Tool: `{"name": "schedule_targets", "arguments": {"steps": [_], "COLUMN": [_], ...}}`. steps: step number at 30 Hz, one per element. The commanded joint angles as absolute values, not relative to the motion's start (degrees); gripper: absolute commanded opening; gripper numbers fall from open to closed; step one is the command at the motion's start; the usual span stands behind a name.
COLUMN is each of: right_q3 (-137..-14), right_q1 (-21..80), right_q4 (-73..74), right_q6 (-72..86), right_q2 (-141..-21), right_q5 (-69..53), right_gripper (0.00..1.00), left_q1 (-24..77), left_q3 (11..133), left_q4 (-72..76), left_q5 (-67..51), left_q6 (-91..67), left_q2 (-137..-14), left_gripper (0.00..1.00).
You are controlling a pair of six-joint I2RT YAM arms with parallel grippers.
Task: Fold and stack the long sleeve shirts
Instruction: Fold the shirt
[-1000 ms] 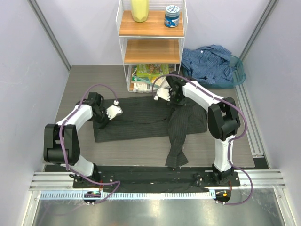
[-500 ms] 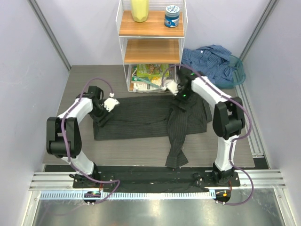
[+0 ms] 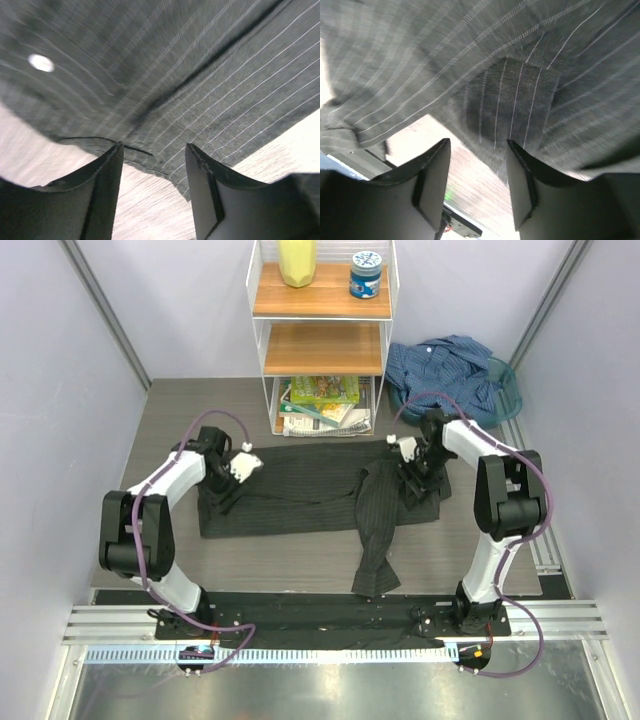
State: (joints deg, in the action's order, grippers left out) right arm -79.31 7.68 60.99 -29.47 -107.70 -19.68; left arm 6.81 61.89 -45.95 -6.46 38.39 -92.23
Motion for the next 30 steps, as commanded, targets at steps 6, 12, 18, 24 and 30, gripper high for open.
{"name": "schedule_targets", "arguments": {"steps": [6, 12, 18, 24, 30], "right_q3": [-71.29, -64.00, -60.73, -69.24, -75.58], "right_q1": [6.59, 6.59, 6.33, 6.07, 6.24], "right_q4": [52.47, 52.64, 57.03, 60.03, 55.22], "right_q6": [-27.33, -28.65, -31.90, -32.25, -27.18], "right_q2": [-111.01, -107.85, -100.20, -97.03, -97.91], "right_q5": [-14.68, -13.19, -15.02, -24.68, -30.41], "right_gripper": [0.44, 0.35, 0.38, 0.47, 0.60], "left_q1": [6.94, 8.43, 7.38, 7.47, 7.38], "left_q3": [54.59, 48.26, 50.44, 57.12, 58.01], "left_q4": [-44.30, -47.28, -53.78, -55.63, -53.44], "left_q5": [-2.02, -1.32, -8.24, -12.48, -12.22], "left_q6": [41.13, 45.17, 45.44, 44.30, 45.08], "left_q2": [-95.02, -90.54, -84.29, -84.81, -86.31], "left_gripper": [0.45, 0.36, 0.45, 0.57, 0.62]}}
